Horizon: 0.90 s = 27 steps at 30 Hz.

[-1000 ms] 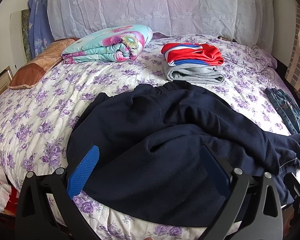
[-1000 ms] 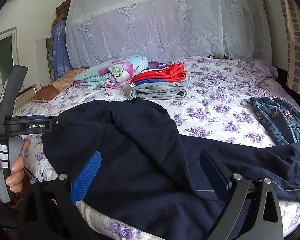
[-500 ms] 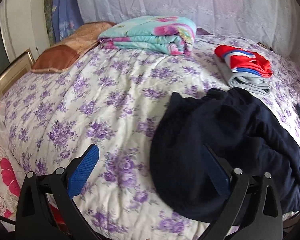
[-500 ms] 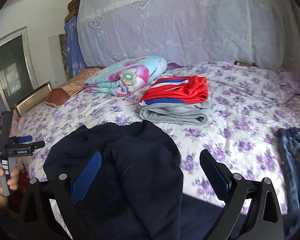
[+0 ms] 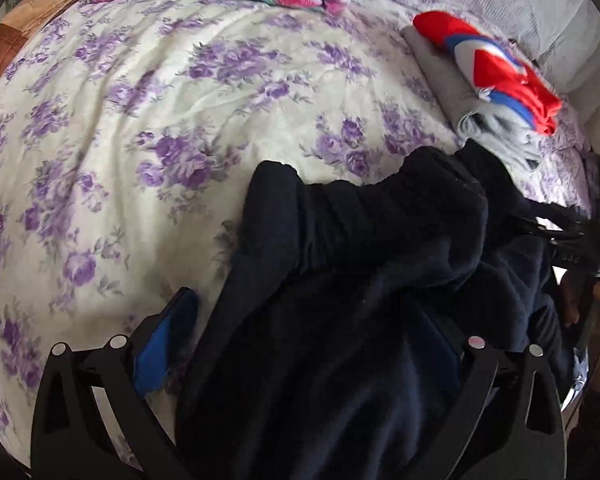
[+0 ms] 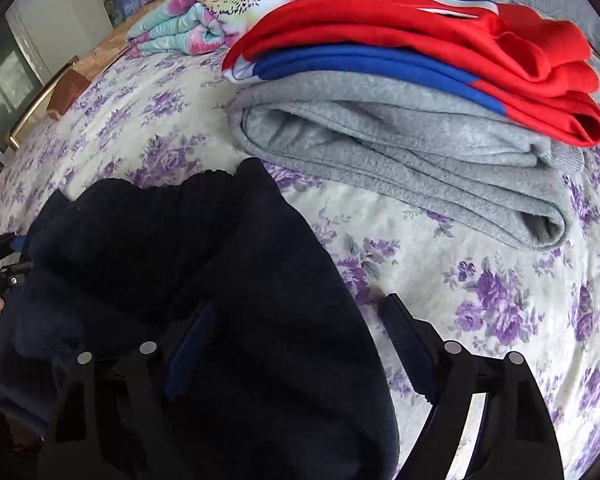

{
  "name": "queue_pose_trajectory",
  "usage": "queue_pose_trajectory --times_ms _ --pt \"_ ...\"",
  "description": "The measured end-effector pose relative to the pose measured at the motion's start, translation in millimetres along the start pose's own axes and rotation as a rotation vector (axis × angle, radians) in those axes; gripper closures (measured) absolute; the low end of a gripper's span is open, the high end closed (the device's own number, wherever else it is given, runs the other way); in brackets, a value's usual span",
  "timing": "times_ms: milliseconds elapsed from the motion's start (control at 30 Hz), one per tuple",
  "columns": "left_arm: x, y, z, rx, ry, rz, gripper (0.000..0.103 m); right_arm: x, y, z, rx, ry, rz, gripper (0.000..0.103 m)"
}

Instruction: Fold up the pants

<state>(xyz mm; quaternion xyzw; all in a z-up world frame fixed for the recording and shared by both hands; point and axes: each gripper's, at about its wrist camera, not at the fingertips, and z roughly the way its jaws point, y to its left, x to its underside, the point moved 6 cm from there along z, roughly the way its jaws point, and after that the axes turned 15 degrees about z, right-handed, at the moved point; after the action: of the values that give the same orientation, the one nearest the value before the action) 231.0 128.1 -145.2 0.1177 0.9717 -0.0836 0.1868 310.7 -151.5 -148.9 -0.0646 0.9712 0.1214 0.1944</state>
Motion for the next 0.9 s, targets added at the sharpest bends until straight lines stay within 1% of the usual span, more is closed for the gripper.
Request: queue_pose_trajectory --times_ms 33,67,100,133,167,200,233,267,300,367,400,433,467,533,567,600,633,667,700,733,767,800,833,867,900 --pt "-1.7 -4.2 -0.6 -0.019 0.000 0.012 0.005 1.7 4.9 0.4 -0.009 0.010 -0.019 0.063" --pt "-2.5 -9.9 -5.1 -0.022 -0.012 0.029 0.010 4.5 11.7 -1.9 -0.025 0.018 -0.045 0.077" --pt "-1.3 -16.3 -13.4 -0.022 -0.036 0.046 0.028 7.4 18.4 -5.8 -0.037 0.019 -0.075 0.090" --pt "1.6 -20.6 -21.7 -0.024 -0.060 0.058 0.041 9.5 23.6 -12.3 -0.021 -0.003 -0.108 0.090" --pt "4.7 -23.1 -29.0 -0.018 -0.085 0.059 0.051 9.9 28.6 -19.8 0.010 -0.042 -0.145 0.090" --pt "9.9 -23.8 -39.1 -0.024 -0.117 0.056 0.074 7.7 33.0 -28.2 0.026 -0.074 -0.170 0.090" --pt "14.6 -24.0 -49.1 -0.001 -0.149 0.043 0.086 2.8 37.9 -38.0 0.030 -0.115 -0.190 0.090" --pt "18.5 -22.1 -59.3 0.028 -0.181 0.025 0.087 -3.2 43.5 -49.5 0.021 -0.157 -0.205 0.091" --pt "22.3 -20.7 -70.3 0.039 -0.214 0.007 0.088 -10.3 51.4 -60.4 0.016 -0.197 -0.218 0.091" --pt "27.9 -19.7 -90.2 0.011 -0.270 -0.008 0.090 -27.8 70.4 -82.6 -0.004 -0.266 -0.236 0.091" --pt "30.2 -19.0 -105.3 -0.008 -0.313 -0.013 0.092 -38.1 82.6 -94.3 -0.006 -0.305 -0.249 0.091" --pt "32.1 -16.2 -122.0 -0.035 -0.358 -0.028 0.096 -48.6 94.4 -105.7 -0.020 -0.335 -0.258 0.091" --pt "36.7 -10.3 -147.0 -0.047 -0.425 -0.053 0.096 -60.4 108.9 -117.0 -0.043 -0.362 -0.268 0.091" --pt "45.5 9.4 -190.6 -0.084 -0.528 -0.121 0.096 -87.7 142.8 -134.1 -0.067 -0.400 -0.301 0.091" --pt "53.4 20.0 -212.8 -0.103 -0.575 -0.153 0.096 -100.2 164.9 -141.3 -0.093 -0.414 -0.325 0.091" --pt "62.8 32.4 -235.5 -0.147 -0.615 -0.187 0.096 -111.9 193.3 -145.6 -0.128 -0.424 -0.357 0.091" --pt "71.7 42.0 -251.3 -0.188 -0.632 -0.211 0.096 -119.3 225.1 -148.8 -0.167 -0.432 -0.403 0.091" --pt "79.3 50.3 -260.9 -0.211 -0.633 -0.230 0.096 -125.8 260.9 -148.3 -0.188 -0.450 -0.452 0.091" --pt "87.1 58.8 -265.7 -0.244 -0.622 -0.257 0.094 -130.2 292.6 -147.2 -0.219 -0.456 -0.502 0.091" --pt "91.6 65.6 -263.4 -0.274 -0.602 -0.278 0.075 -132.8 321.1 -142.4 -0.239 -0.454 -0.543 0.090" --pt "97.0 74.2 -255.8 -0.301 -0.579 -0.301 0.058 -137.8 344.4 -129.6 -0.224 -0.449 -0.579 0.089" --pt "101.0 82.9 -237.1 -0.310 -0.546 -0.336 0.026 -145.0 358.5 -108.4 -0.160 -0.428 -0.590 0.075" --pt "103.9 89.2 -220.2 -0.296 -0.509 -0.356 0.023 -155.3 360.7 -77.3 -0.045 -0.393 -0.570 0.053" --pt "104.8 93.4 -195.8 -0.265 -0.448 -0.375 0.023 -161.9 354.8 -50.9 0.093 -0.379 -0.539 0.049" --pt "105.9 94.3 -173.3 -0.200 -0.395 -0.379 0.023 -166.4 342.0 -28.3 0.229 -0.381 -0.516 0.050"
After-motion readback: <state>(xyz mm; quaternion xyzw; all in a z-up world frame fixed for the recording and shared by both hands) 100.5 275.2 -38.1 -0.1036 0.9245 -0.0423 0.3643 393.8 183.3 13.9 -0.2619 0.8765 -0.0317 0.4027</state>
